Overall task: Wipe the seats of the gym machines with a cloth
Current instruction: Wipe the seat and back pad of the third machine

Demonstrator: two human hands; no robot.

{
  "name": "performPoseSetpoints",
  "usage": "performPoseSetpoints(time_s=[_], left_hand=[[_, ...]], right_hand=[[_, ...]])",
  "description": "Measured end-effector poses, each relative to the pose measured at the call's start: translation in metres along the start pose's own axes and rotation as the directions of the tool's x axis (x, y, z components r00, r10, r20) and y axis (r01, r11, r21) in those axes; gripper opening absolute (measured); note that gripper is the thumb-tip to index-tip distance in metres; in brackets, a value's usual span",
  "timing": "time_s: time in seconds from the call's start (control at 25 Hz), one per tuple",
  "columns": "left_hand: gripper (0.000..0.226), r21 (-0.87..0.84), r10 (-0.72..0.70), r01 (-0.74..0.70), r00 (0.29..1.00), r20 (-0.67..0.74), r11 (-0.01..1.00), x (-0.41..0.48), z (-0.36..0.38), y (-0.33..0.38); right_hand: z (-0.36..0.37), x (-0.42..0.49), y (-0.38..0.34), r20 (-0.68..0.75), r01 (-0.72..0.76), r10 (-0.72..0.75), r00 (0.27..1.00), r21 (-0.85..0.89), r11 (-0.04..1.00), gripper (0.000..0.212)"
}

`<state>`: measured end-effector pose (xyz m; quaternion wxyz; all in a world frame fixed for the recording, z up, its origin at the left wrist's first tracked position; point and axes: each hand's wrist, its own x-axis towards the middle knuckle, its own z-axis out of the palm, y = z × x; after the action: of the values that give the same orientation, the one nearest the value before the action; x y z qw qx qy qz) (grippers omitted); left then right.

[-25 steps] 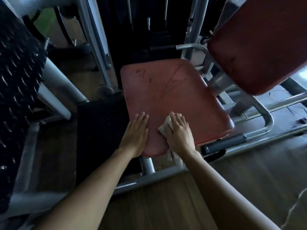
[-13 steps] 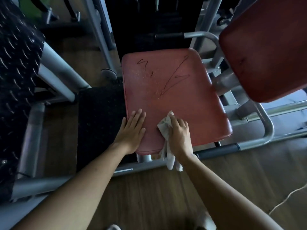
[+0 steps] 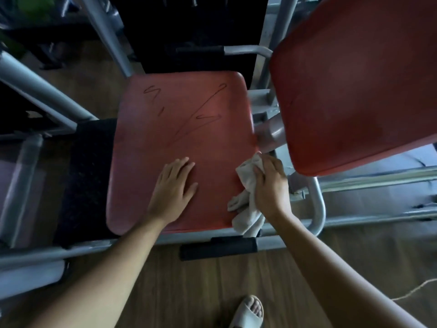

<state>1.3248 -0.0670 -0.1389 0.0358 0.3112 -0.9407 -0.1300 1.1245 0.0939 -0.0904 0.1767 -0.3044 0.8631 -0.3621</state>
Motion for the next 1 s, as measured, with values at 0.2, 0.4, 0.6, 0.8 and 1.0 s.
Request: performPoseSetpoints(time_s=[0.2,0.4,0.6,0.8,1.0], left_hand=[[0.053,-0.012,-0.023,0.022,0.999,-0.045,1.0,-0.002,0.005,-0.001],[0.052,0.004,-0.029,0.029,0.998,-0.049,1.0,-0.002,0.004,0.001],[0.051,0.029,-0.023,0.025,0.998,-0.058,0.999,-0.002,0.006,0.003],[0.051,0.028,-0.018,0.02,0.998,-0.063,0.999,-0.002,0.006,0.0],[0.053,0.006,-0.039,0.039,0.997,-0.069,0.999,0.0,0.003,0.002]], right_hand=[[0.019,0.01,0.018,0.099,-0.09,0.093,0.991,-0.028,0.996,0.045],[0.014,-0.023,0.026,0.148,-0.241,0.233,0.961,0.043,0.969,0.037],[0.016,-0.005,0.024,0.106,-0.389,0.376,0.921,0.168,0.906,0.017],[0.013,0.023,0.017,0.114,-0.333,0.316,0.942,0.192,0.923,0.014],[0.002,-0.021,0.031,0.234,-0.321,0.287,0.929,0.122,0.939,0.013]])
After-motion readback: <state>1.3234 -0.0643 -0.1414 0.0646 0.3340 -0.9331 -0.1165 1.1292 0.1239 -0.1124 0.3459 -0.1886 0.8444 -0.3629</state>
